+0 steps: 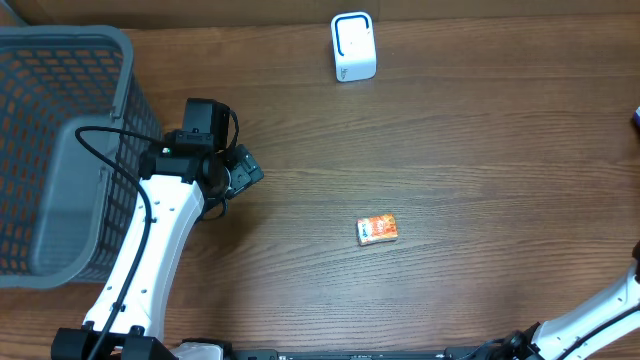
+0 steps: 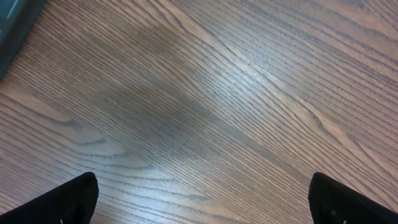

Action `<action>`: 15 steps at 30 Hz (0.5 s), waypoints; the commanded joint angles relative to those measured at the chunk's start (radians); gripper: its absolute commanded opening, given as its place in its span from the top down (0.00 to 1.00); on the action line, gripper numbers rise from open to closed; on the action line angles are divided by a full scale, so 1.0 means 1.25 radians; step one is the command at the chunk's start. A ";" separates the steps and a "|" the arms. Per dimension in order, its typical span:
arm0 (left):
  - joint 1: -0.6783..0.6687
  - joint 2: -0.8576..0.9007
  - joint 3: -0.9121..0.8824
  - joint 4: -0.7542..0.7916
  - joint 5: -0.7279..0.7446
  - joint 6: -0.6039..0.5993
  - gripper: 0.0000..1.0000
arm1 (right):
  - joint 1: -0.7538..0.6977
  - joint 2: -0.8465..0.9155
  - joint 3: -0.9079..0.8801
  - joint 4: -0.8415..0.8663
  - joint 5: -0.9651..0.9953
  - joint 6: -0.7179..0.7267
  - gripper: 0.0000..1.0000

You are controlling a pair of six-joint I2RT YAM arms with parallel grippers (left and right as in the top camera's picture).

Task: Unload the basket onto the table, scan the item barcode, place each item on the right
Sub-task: 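Reach the right gripper toward the small orange box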

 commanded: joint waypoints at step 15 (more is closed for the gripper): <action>-0.001 0.003 0.000 -0.001 0.001 -0.008 0.00 | 0.372 -0.055 0.001 -0.563 -0.247 -0.432 0.01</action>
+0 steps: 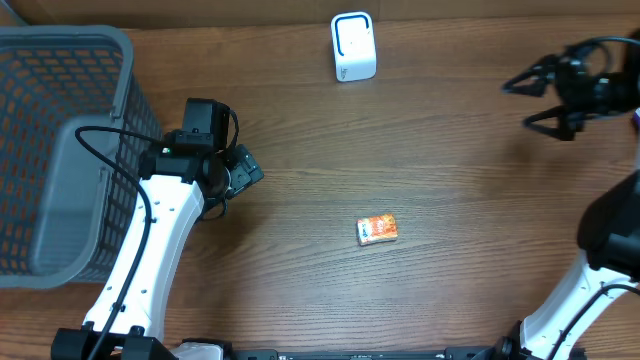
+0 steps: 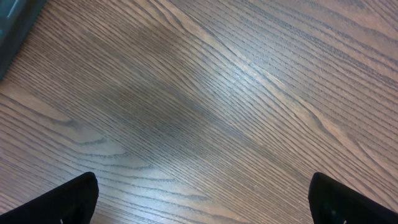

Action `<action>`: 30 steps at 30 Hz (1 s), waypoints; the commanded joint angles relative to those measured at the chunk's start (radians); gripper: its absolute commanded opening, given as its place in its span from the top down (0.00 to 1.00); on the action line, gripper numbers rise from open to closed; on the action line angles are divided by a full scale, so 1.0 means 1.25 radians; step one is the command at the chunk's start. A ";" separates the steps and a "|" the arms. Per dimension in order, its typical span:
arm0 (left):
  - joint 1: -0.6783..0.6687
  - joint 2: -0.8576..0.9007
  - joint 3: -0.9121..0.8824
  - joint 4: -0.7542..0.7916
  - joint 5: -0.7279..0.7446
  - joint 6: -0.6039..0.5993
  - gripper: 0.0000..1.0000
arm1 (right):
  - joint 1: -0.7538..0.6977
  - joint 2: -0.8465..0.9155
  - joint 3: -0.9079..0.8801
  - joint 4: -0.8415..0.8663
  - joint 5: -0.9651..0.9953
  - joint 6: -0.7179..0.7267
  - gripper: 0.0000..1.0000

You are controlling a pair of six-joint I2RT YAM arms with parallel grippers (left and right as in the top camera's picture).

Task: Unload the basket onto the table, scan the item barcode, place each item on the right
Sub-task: 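Reach the right gripper toward the small orange box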

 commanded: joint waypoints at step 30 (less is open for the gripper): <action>-0.001 0.003 0.000 0.000 0.001 -0.008 0.00 | 0.321 -0.665 -0.864 0.502 0.272 0.858 0.00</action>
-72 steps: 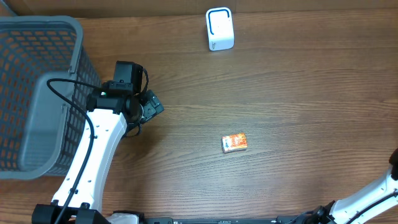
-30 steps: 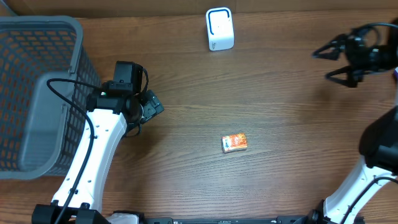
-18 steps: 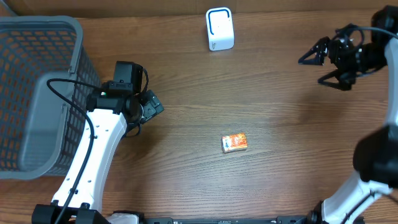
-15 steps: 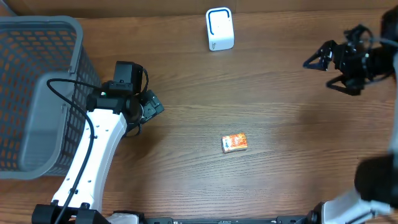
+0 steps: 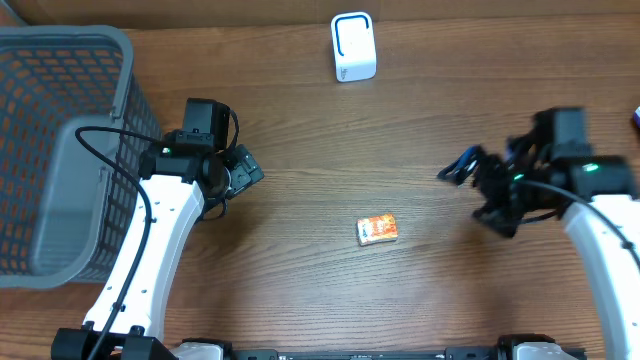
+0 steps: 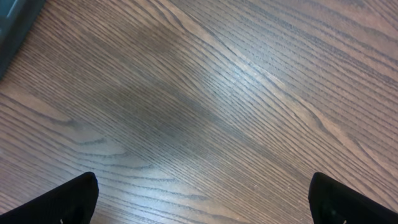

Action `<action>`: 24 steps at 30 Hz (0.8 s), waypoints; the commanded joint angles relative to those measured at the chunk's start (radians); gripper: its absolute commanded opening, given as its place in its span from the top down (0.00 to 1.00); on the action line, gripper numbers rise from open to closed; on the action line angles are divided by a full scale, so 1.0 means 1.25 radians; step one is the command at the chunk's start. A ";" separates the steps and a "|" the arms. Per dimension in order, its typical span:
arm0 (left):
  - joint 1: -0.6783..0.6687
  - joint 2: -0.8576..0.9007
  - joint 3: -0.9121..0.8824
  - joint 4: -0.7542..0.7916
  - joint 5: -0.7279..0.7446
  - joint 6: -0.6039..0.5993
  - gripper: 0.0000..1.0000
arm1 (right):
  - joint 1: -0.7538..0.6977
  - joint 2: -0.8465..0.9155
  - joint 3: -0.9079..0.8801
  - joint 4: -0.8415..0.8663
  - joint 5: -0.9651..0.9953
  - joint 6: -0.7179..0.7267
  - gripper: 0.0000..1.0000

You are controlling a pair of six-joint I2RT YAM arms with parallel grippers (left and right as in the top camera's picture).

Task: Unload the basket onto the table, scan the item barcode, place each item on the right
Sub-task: 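Reach the right gripper toward the small orange box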

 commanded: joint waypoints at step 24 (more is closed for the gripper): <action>-0.001 0.003 0.001 0.000 0.001 -0.008 0.00 | 0.454 0.092 -0.164 0.267 0.208 0.718 0.41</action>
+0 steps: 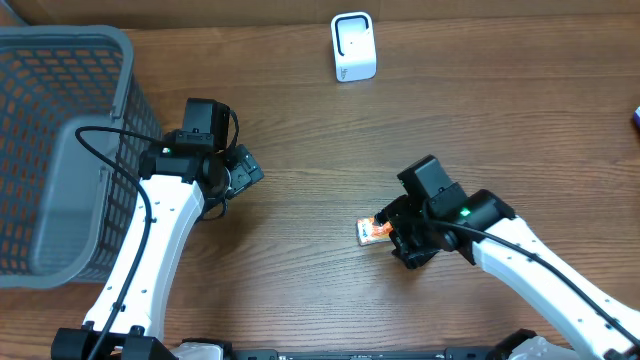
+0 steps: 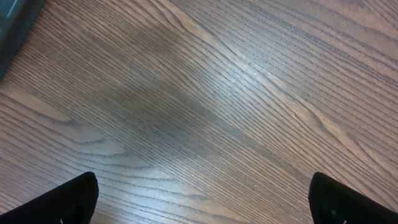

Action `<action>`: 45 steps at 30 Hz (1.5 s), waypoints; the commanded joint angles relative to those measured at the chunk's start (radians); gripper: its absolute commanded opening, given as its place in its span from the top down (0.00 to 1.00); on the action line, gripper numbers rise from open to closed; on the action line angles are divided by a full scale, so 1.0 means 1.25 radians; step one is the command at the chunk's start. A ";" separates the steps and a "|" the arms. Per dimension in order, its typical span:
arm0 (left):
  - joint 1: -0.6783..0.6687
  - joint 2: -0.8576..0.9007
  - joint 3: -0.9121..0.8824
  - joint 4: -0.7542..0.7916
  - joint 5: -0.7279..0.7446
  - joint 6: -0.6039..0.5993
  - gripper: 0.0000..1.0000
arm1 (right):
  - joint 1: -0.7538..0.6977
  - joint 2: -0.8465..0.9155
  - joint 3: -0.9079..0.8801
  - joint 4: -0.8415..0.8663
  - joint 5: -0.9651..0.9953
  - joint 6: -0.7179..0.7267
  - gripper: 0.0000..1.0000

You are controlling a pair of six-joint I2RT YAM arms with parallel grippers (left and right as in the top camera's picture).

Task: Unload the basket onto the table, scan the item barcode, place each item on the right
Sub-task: 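Reach the right gripper toward the small orange box, then grasp the small orange box with the right gripper and lift it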

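The item, a small orange packet (image 1: 372,231), lies flat on the wooden table (image 1: 480,130) near its middle. My right gripper (image 1: 396,238) is at the packet's right end, its dark fingers spread on either side of that end and covering part of it. The white scanner (image 1: 353,46) stands at the table's far edge. My left gripper (image 1: 246,170) hangs near the basket, far left of the packet. In the left wrist view my left gripper (image 2: 202,200) is open wide over bare wood, only its black fingertips (image 2: 68,200) showing.
A large grey mesh basket (image 1: 60,150) fills the left side of the table. A small blue object (image 1: 636,117) peeks in at the right edge. A black cable loops along the left arm.
My right gripper was over the table well to the right of the packet; now it is at the packet's right end. The left arm and the packet have not moved.
At first the right gripper was out of view and the packet lay alone. Then the right gripper showed open at the far right of the table. Later it was nearer, right of the packet, and now it straddles the packet's end. The left arm stayed still throughout.
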 commanded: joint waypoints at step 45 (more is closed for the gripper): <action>-0.001 0.003 0.000 0.000 0.001 -0.008 0.00 | -0.013 0.228 -0.025 0.220 0.257 0.067 0.59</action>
